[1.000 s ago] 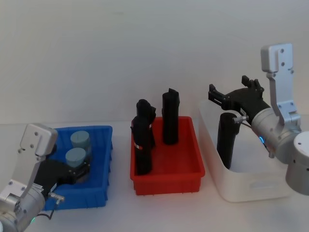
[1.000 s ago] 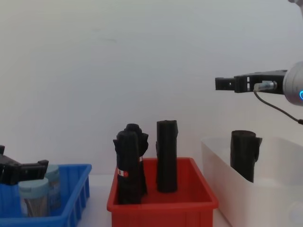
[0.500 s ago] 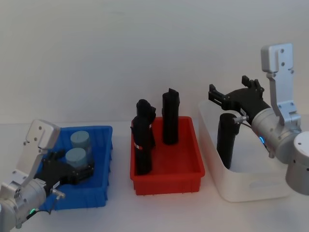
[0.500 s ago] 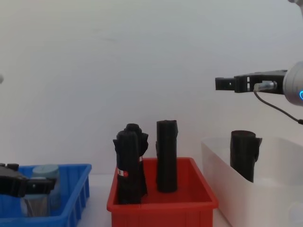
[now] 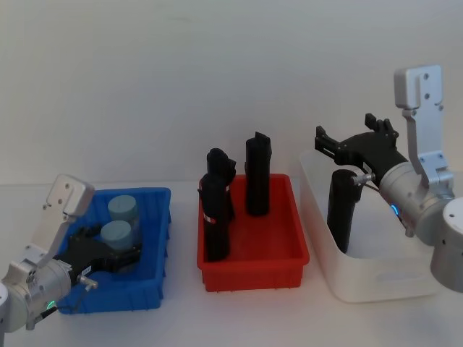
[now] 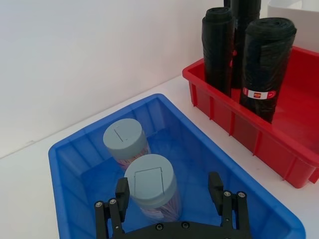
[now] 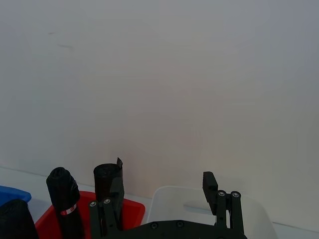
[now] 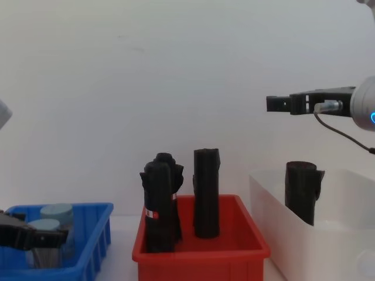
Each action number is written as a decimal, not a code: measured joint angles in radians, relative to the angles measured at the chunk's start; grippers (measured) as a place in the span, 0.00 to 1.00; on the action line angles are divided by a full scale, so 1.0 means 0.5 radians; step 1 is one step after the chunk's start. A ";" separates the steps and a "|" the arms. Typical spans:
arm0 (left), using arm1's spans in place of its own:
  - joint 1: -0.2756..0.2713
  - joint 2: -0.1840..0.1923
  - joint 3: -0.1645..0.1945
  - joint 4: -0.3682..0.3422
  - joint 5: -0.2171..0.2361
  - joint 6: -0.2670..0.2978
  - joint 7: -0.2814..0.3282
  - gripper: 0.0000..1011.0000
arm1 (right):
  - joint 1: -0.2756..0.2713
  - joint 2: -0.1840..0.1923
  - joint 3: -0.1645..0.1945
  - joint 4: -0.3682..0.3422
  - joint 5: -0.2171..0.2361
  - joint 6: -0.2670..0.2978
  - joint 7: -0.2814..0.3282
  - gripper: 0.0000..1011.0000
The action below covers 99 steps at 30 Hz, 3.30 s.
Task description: Pick the cotton swabs from the blue box and place them into the white box.
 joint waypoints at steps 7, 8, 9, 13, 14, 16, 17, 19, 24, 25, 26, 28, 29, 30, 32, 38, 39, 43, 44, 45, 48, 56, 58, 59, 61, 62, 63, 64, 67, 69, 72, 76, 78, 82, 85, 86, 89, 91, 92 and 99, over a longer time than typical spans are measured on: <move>-0.034 -0.018 0.001 0.069 0.028 0.001 -0.007 0.99 | 0.000 0.000 0.000 0.000 0.000 0.000 0.000 0.99; -0.037 -0.019 0.001 0.074 0.031 0.002 -0.007 0.99 | 0.000 0.000 0.000 0.000 0.000 0.000 0.000 0.99; -0.040 -0.022 0.001 0.081 0.034 0.002 -0.007 0.99 | 0.000 0.000 0.000 0.000 0.000 0.000 0.000 0.99; -0.049 -0.030 0.002 0.107 0.046 0.002 0.001 0.99 | 0.000 0.000 0.000 0.000 0.000 0.000 0.000 0.99; -0.051 -0.032 0.003 0.110 0.047 0.002 0.003 0.99 | 0.000 0.000 0.000 0.000 0.000 0.000 0.000 0.99; -0.054 -0.036 0.003 0.121 0.051 0.002 0.013 0.99 | 0.000 0.000 0.000 0.000 0.000 0.000 0.000 0.99; -0.055 -0.037 0.004 0.124 0.053 0.001 0.017 0.99 | 0.000 0.000 0.000 0.000 0.000 0.000 0.000 0.99; -0.059 -0.042 0.005 0.134 0.060 0.001 0.028 0.99 | 0.000 0.000 0.000 0.000 0.000 0.000 0.000 0.99; -0.071 -0.054 0.008 0.159 0.074 -0.005 0.041 0.99 | 0.000 0.000 0.000 0.000 0.000 0.000 0.000 0.99; -0.077 -0.058 0.009 0.168 0.079 -0.008 0.043 0.99 | 0.000 0.000 0.000 0.000 0.000 0.000 0.000 0.99; -0.080 -0.061 0.010 0.173 0.081 -0.009 0.044 0.99 | 0.000 0.000 0.000 0.000 0.000 0.000 0.000 0.99; -0.093 -0.070 0.012 0.193 0.090 -0.017 0.045 0.99 | 0.000 0.000 0.000 0.000 0.000 0.000 0.000 0.99; -0.097 -0.073 0.013 0.199 0.094 -0.021 0.045 0.99 | 0.000 0.000 0.000 0.000 0.000 0.000 0.000 0.99; -0.101 -0.076 0.014 0.206 0.097 -0.022 0.045 0.99 | 0.000 0.000 0.000 0.000 0.000 0.000 0.000 0.99; -0.118 -0.087 0.017 0.230 0.107 -0.034 0.042 0.99 | 0.000 0.000 0.000 0.000 0.000 0.000 0.000 0.99; -0.167 -0.118 0.025 0.300 0.131 -0.065 0.021 0.99 | 0.000 0.000 0.000 0.000 0.000 0.000 0.000 0.99; -0.171 -0.121 0.025 0.305 0.134 -0.068 0.017 0.99 | 0.000 0.000 0.000 0.000 0.000 0.000 0.000 0.99; -0.200 -0.140 0.031 0.344 0.147 -0.083 0.000 0.99 | 0.000 0.000 0.000 0.000 0.000 0.000 0.000 0.99; -0.205 -0.143 0.031 0.350 0.150 -0.085 -0.002 0.99 | 0.000 0.000 0.000 0.000 0.000 0.000 0.000 0.99; -0.214 -0.148 0.033 0.361 0.154 -0.090 -0.007 0.99 | 0.000 0.000 0.000 0.000 0.000 0.000 0.000 0.99; -0.227 -0.157 0.035 0.379 0.160 -0.098 -0.015 0.99 | 0.000 0.000 0.000 0.000 0.000 0.000 0.000 0.99; -0.250 -0.170 0.039 0.409 0.171 -0.111 -0.028 0.99 | 0.000 0.000 0.000 0.000 0.000 0.000 0.000 0.99; -0.254 -0.173 0.040 0.415 0.174 -0.113 -0.030 0.97 | 0.000 0.000 0.000 0.000 0.000 0.000 0.000 0.99; -0.256 -0.174 0.040 0.417 0.174 -0.114 -0.030 0.95 | 0.000 0.000 0.000 0.000 0.000 0.000 0.000 0.99; -0.258 -0.175 0.040 0.420 0.175 -0.115 -0.032 0.90 | 0.000 0.000 0.000 0.000 0.000 0.000 0.000 0.99; -0.260 -0.176 0.040 0.423 0.176 -0.116 -0.033 0.89 | 0.000 0.000 0.000 0.000 0.000 0.000 0.000 0.99; -0.261 -0.177 0.040 0.424 0.176 -0.117 -0.033 0.87 | 0.000 0.000 0.000 0.000 0.000 0.000 0.000 0.99; -0.263 -0.178 0.040 0.427 0.177 -0.118 -0.035 0.82 | 0.000 0.000 0.000 0.000 0.000 0.000 0.000 0.99; -0.266 -0.180 0.041 0.431 0.179 -0.119 -0.037 0.75 | 0.000 0.000 0.000 0.000 0.000 0.000 0.000 0.99; -0.268 -0.181 0.041 0.432 0.179 -0.120 -0.037 0.69 | 0.000 0.000 0.000 0.000 0.000 0.000 0.000 0.99; -0.269 -0.182 0.042 0.435 0.180 -0.121 -0.038 0.68 | 0.000 0.000 0.000 0.000 0.000 0.000 0.000 0.99; -0.272 -0.183 0.043 0.438 0.181 -0.122 -0.039 0.68 | 0.000 0.000 0.000 0.000 0.000 0.000 0.000 0.99; -0.272 -0.183 0.043 0.439 0.181 -0.123 -0.040 0.68 | 0.000 0.000 0.000 0.000 0.000 0.000 0.000 0.99; -0.273 -0.184 0.043 0.440 0.182 -0.124 -0.040 0.68 | 0.000 0.000 0.000 0.000 0.000 0.000 0.000 0.99; -0.274 -0.185 0.043 0.441 0.183 -0.124 -0.041 0.68 | 0.000 0.000 0.000 0.000 0.000 0.000 0.000 0.99; -0.274 -0.185 0.043 0.441 0.183 -0.125 -0.041 0.68 | 0.000 0.000 0.000 0.000 0.000 0.000 0.000 0.99; -0.275 -0.186 0.043 0.441 0.188 -0.126 -0.043 0.68 | 0.000 0.000 0.000 0.000 0.000 0.000 0.000 0.99; -0.279 -0.187 0.043 0.441 0.198 -0.128 -0.044 0.68 | 0.000 0.000 0.000 0.000 0.000 0.000 0.000 0.99; -0.282 -0.188 0.043 0.439 0.202 -0.130 -0.044 0.68 | 0.000 0.000 0.000 0.000 0.000 0.000 0.000 0.99; -0.335 -0.204 0.045 0.417 0.286 -0.168 -0.046 0.68 | 0.000 0.000 0.000 0.000 0.000 0.000 0.000 0.99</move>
